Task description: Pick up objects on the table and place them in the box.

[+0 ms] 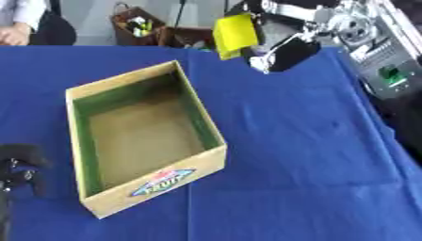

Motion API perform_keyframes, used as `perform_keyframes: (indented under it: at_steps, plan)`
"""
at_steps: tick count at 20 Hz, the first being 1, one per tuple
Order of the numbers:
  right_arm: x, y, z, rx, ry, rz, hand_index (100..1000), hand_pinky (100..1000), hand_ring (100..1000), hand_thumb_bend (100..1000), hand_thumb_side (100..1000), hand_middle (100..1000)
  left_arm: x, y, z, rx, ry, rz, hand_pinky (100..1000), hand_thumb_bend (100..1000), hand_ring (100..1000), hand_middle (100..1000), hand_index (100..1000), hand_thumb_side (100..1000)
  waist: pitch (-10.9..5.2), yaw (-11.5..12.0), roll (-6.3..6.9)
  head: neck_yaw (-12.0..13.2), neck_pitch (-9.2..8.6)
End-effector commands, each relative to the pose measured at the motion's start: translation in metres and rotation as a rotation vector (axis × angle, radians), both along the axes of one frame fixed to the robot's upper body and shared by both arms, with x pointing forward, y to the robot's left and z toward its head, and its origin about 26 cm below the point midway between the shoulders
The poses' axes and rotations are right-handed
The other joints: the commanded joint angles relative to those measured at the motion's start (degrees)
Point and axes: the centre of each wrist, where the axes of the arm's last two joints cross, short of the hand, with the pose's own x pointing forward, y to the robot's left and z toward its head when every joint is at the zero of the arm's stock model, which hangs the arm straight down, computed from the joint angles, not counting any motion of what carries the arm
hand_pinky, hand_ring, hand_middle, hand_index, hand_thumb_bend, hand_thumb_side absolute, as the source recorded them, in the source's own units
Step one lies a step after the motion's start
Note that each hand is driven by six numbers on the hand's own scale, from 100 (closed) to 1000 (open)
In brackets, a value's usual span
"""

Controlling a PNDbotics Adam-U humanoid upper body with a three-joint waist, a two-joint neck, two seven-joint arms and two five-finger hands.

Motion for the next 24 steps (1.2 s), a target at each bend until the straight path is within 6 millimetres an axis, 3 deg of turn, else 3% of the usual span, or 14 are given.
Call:
perform_keyframes:
  at_steps: [1, 6, 11, 13, 14, 24]
  plan:
    - [-0.008, 0.019, 0.012, 0.004, -0.027, 0.064, 425, 779, 654, 100, 204, 383, -0.001, 0.001, 0.005, 0.009, -0.015, -0.007, 240, 100, 507, 462, 616, 1000, -1.56, 0.33, 0.00, -0.66, 0.14]
    - [-0.005, 0.050, 0.007, 0.006, -0.008, 0.124, 413, 778, 641, 100, 203, 375, -0.001, 0.000, 0.006, 0.006, -0.017, -0.014, 241, 100, 506, 462, 615, 1000, -1.33, 1.18, -0.27, -1.40, -0.16]
    - [0.010, 0.073, -0.009, -0.006, 0.050, 0.126, 410, 777, 636, 100, 206, 373, -0.001, -0.002, 0.007, 0.004, -0.022, -0.021, 240, 100, 506, 461, 615, 1000, -0.77, 2.39, -0.54, -2.17, -0.43]
    - [0.019, 0.079, -0.019, -0.021, 0.087, 0.113, 412, 777, 639, 100, 168, 375, -0.001, -0.002, 0.008, 0.002, -0.027, -0.023, 241, 100, 506, 462, 615, 1000, -0.56, 2.81, -0.63, -2.45, -0.42]
    - [0.023, 0.081, -0.024, -0.028, 0.104, 0.107, 412, 777, 638, 100, 210, 375, -0.001, -0.002, 0.009, 0.001, -0.029, -0.023, 241, 100, 506, 461, 615, 1000, -0.47, 2.96, -0.66, -2.58, -0.41]
    - [0.046, 0.103, -0.051, -0.119, 0.171, 0.106, 410, 775, 651, 100, 218, 378, -0.001, -0.004, 0.010, 0.003, -0.034, -0.027, 241, 100, 506, 461, 614, 1000, 0.03, 3.68, -1.09, -3.21, -0.18]
